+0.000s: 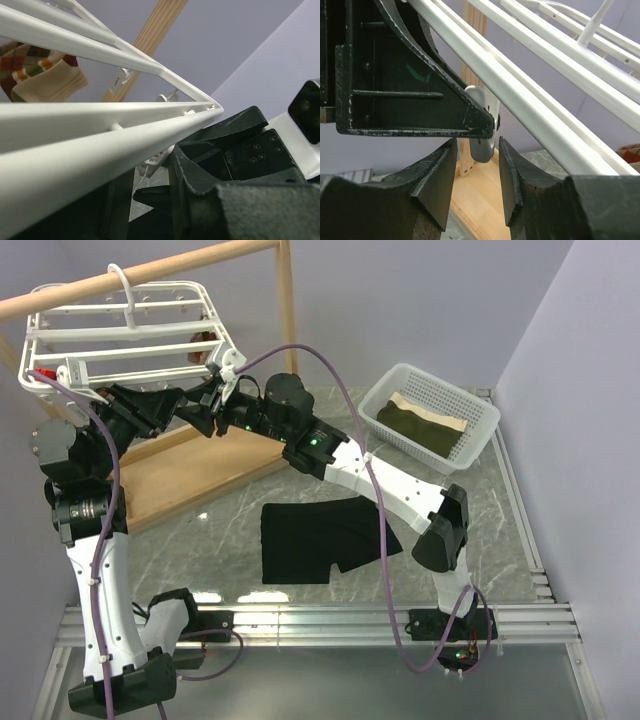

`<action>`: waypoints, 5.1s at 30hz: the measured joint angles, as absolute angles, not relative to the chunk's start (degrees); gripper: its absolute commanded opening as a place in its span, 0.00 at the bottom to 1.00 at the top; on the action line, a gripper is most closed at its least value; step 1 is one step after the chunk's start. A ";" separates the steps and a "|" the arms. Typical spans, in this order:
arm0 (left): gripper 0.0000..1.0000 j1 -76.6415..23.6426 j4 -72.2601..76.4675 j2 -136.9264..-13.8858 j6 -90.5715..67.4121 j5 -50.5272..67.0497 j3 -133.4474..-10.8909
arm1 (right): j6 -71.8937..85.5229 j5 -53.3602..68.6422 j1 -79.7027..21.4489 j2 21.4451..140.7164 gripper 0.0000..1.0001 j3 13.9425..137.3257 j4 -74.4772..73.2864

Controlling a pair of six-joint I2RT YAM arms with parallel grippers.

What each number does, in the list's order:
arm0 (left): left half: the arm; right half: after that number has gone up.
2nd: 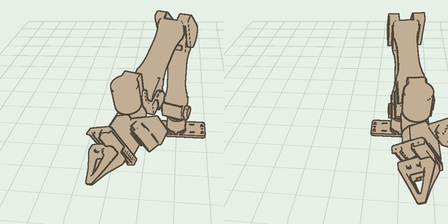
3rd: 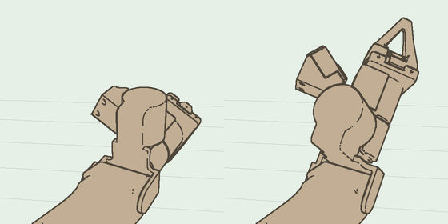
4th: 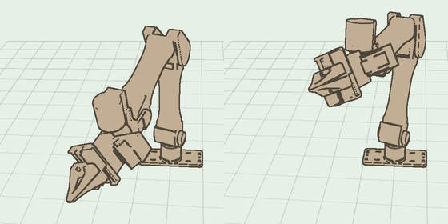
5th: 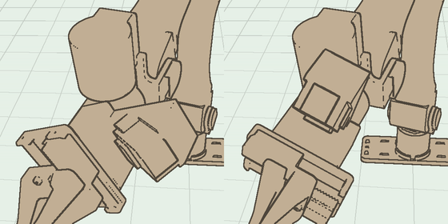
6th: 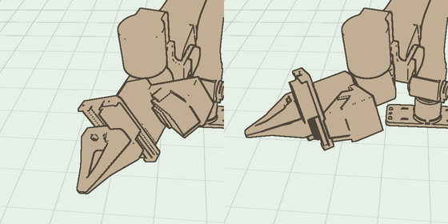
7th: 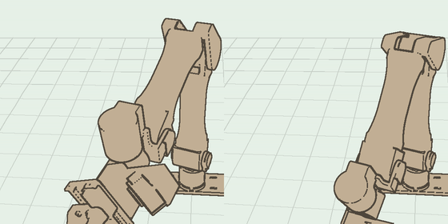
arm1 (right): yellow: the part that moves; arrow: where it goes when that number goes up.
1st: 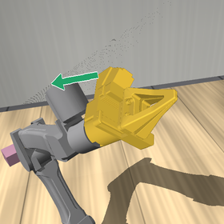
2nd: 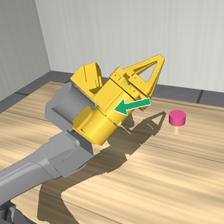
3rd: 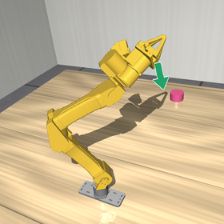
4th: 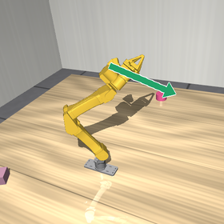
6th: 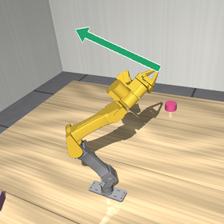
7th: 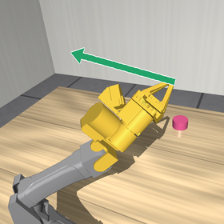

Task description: Clip the underwear to the hanger

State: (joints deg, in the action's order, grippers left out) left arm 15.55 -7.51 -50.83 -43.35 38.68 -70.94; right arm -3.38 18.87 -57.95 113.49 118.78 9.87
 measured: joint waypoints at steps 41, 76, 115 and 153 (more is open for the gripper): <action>0.42 15.44 -7.29 -44.88 -45.23 26.98 -70.65 | -8.62 18.17 -59.75 113.86 0.00 119.55 13.61; 0.00 15.84 -3.01 -45.36 -51.18 27.24 -66.43 | -7.70 17.85 -59.42 113.84 0.38 118.54 12.38; 0.00 15.49 -2.59 -45.60 -51.75 29.32 -66.43 | -11.66 16.36 -48.77 107.81 0.57 80.47 -19.27; 0.00 15.49 -2.57 -45.60 -51.68 30.13 -66.32 | -22.15 14.85 -50.37 122.32 0.83 87.81 -19.38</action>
